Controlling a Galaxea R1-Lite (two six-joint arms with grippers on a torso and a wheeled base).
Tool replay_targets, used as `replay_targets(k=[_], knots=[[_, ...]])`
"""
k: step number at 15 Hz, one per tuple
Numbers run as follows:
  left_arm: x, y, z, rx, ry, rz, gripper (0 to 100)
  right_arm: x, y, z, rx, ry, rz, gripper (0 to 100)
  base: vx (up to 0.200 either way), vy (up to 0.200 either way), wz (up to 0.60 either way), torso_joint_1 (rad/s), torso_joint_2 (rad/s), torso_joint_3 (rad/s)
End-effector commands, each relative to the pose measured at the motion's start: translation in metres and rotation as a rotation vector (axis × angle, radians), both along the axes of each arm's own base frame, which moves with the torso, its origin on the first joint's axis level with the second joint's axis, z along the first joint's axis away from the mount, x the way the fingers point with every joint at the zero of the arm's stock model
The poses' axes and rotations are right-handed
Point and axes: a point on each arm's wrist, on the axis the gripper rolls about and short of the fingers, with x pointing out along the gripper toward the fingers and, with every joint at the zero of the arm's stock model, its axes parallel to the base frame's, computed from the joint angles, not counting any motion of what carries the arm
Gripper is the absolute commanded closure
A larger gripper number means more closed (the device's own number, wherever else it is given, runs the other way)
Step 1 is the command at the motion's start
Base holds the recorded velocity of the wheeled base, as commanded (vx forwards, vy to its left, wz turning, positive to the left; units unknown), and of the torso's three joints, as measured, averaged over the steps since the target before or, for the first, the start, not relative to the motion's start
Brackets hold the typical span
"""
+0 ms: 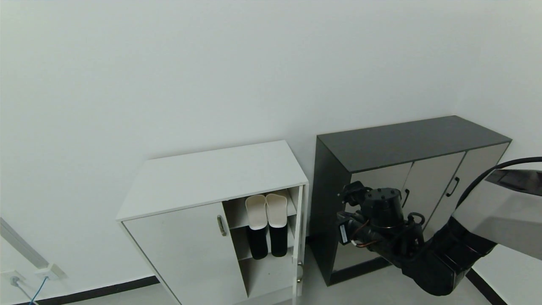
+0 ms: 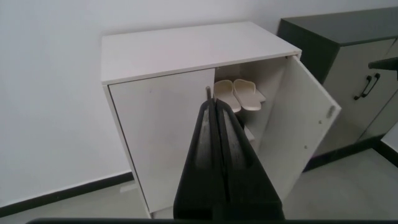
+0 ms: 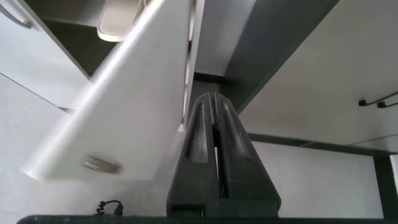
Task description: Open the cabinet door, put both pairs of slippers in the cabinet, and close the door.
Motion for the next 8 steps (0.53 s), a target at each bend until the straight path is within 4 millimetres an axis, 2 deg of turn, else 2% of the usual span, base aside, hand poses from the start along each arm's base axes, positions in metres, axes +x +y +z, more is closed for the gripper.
replay_targets(k=[1, 8], knots=[[0.0001, 0.0000, 0.0000, 0.000, 0.001, 0.000, 100, -0.0010, 0.0000, 0.0036, 0.005, -0.009, 0.001, 100, 0.000, 0.000, 0.00, 0.000, 0.00, 0.000], [0.0001, 0.0000, 0.0000, 0.000, 0.001, 0.000, 100, -0.0059, -0.0013, 0.0030, 0.001, 0.001, 0.010, 100, 0.000, 0.000, 0.60, 0.004, 0.00, 0.004]])
